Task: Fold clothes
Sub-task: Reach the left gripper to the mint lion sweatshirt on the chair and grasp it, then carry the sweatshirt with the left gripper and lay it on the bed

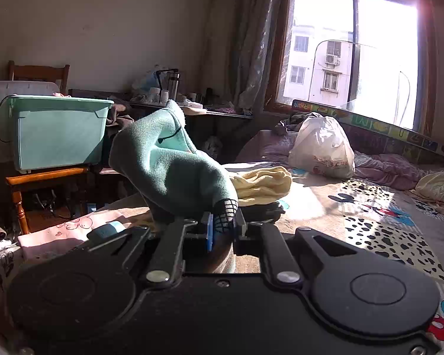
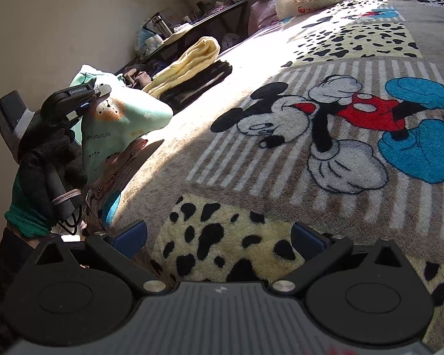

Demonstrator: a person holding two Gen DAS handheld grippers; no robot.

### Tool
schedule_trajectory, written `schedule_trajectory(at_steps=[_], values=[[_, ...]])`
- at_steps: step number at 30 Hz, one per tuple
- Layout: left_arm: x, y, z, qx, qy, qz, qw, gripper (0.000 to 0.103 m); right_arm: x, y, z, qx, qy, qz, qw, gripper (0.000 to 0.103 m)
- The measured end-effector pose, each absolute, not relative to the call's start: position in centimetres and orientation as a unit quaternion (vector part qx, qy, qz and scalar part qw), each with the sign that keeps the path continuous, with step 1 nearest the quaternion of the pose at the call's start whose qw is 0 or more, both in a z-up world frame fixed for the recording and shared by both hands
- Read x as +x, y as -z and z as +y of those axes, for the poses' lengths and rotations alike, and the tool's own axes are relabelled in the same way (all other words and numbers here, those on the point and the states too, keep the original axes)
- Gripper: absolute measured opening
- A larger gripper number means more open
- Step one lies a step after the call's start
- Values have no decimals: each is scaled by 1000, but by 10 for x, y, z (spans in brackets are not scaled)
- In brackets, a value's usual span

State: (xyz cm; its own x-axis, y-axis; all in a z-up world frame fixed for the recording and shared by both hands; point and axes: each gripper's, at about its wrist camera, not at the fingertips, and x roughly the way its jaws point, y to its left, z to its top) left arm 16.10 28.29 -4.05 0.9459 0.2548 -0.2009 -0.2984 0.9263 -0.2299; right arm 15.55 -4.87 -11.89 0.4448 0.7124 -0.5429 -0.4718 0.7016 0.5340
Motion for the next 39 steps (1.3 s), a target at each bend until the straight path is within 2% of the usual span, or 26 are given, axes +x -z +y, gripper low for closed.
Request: schedule_trajectory(at_steps=[6,10,13,15,20,22,24,26,27,28,32,34,39], values=[[157,-5,211,-203,102,-18,974,9,148,95,-114,181,-309,355,864,103],[163,-19,169,-220,180,-43,958,9,138,85,-157,193,-281,335,878,103],[180,-4,132,-192,198,-2,961,9,130,86,-187,197,-259,331,886,103],[190,10,103,-121,209,35,970,9,126,91,-205,201,-245,335,887,102],[206,67,74,27,296,236,925,13,114,105,-238,204,-225,335,892,102],[202,88,74,81,277,285,914,18,114,109,-244,202,-224,331,894,102],[200,95,88,62,263,291,918,22,119,112,-248,204,-228,329,894,101],[194,94,109,9,256,281,925,32,130,112,-247,203,-236,327,892,93],[193,91,117,-10,251,274,928,42,135,108,-246,203,-242,321,893,91],[192,89,125,-28,246,266,932,47,139,102,-244,204,-250,313,893,86],[201,84,147,-139,237,254,927,47,163,74,-242,224,-281,282,890,85],[212,88,147,-161,236,268,920,46,183,62,-242,231,-288,277,887,85],[239,102,140,-190,227,311,903,45,259,59,-237,201,-298,327,874,85]])
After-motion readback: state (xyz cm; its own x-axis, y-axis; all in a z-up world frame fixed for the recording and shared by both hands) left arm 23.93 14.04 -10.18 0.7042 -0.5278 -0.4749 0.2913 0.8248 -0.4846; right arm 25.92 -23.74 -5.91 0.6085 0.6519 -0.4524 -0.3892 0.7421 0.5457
